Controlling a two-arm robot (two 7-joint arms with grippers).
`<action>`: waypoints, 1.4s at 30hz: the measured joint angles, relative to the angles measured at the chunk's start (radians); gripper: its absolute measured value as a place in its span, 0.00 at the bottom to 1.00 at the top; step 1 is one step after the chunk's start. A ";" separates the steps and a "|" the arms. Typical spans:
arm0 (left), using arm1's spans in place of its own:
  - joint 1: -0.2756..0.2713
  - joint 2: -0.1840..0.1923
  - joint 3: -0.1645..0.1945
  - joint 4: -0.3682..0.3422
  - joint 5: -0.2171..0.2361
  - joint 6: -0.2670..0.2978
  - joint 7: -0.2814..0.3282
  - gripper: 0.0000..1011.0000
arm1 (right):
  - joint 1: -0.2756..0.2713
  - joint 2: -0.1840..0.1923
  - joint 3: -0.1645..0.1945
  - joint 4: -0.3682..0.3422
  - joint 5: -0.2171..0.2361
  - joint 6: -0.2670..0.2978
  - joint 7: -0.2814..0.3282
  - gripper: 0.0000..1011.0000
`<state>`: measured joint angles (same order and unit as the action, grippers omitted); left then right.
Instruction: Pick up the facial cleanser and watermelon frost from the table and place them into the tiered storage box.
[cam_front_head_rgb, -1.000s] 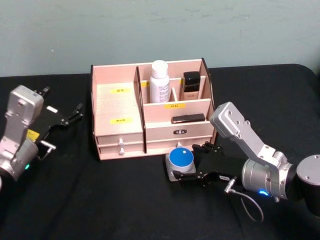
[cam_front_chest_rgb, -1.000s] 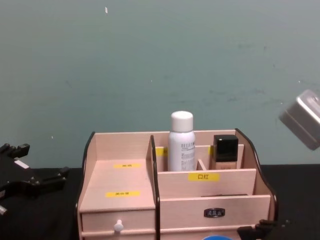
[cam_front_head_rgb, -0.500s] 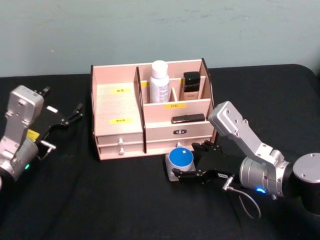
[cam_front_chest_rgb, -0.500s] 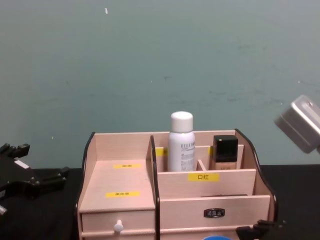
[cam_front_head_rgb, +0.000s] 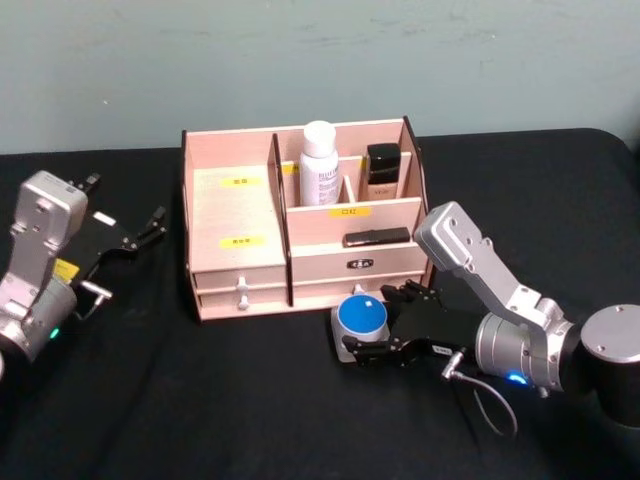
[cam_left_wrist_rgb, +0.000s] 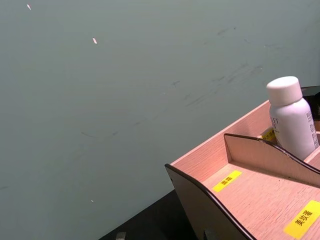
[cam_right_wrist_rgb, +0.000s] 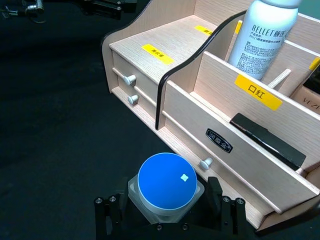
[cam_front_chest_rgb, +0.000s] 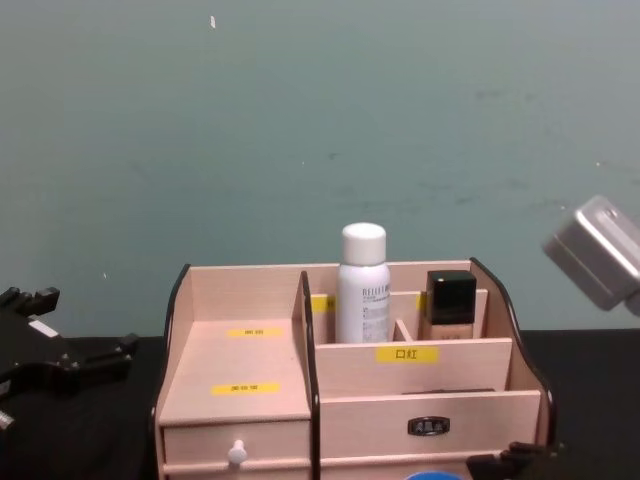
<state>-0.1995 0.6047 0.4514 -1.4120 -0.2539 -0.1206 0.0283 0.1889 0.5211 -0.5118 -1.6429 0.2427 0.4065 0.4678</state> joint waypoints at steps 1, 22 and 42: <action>0.000 0.000 0.000 0.000 0.000 0.000 0.000 1.00 | 0.001 -0.001 0.000 0.002 0.000 -0.001 0.001 0.99; 0.000 0.000 0.000 0.000 0.000 0.000 0.000 1.00 | 0.008 -0.010 -0.006 0.024 -0.007 -0.008 0.008 0.98; 0.000 0.000 0.000 0.000 0.000 0.000 0.000 1.00 | 0.007 -0.008 -0.006 0.022 -0.005 -0.006 0.007 0.71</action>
<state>-0.1995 0.6047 0.4514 -1.4119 -0.2539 -0.1205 0.0283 0.1955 0.5127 -0.5173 -1.6212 0.2375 0.4006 0.4744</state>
